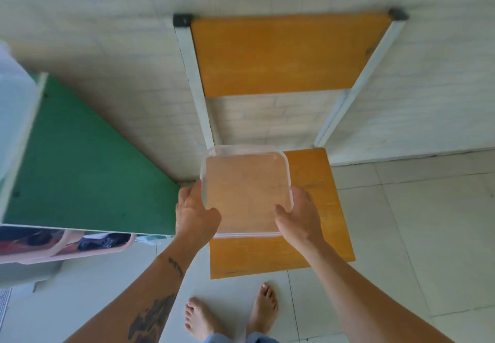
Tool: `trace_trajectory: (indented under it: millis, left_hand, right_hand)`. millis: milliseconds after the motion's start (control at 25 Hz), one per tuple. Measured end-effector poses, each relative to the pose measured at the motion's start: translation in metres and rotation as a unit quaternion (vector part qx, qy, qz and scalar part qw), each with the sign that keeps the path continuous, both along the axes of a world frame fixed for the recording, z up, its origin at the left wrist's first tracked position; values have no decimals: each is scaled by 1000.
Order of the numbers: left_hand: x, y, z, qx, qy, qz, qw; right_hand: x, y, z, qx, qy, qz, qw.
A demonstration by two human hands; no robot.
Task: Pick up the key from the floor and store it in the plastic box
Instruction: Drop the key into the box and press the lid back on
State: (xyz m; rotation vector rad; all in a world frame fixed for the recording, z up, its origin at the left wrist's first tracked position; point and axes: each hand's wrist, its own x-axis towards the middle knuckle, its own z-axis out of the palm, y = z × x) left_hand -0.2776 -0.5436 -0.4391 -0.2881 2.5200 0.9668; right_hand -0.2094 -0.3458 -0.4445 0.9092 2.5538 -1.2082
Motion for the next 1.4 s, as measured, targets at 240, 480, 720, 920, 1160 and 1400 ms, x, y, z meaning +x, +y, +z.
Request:
trace_trajectory:
  millis: [240, 480, 720, 920, 1160, 1400]
  left_hand:
    - [22, -37, 134, 18, 87, -4, 996]
    - [31, -75, 227, 48, 166, 54, 983]
    - [34, -134, 274, 52, 245, 121, 961]
    - [7, -211, 296, 30, 276, 142, 950]
    - [-46, -312, 305, -30, 235, 111, 965]
    - [-84, -359, 300, -39, 207, 56, 976]
  right_hand:
    - [4, -11, 129, 11, 66, 28, 997]
    - [-17, -40, 205, 28, 152, 77, 985]
    - [-46, -100, 247, 23, 209, 130, 969]
    - [-78, -176, 272, 9, 219, 173, 960]
    - [-113, -282, 283, -19, 195, 163, 967]
    - [-133, -339, 275, -24, 137, 125, 982]
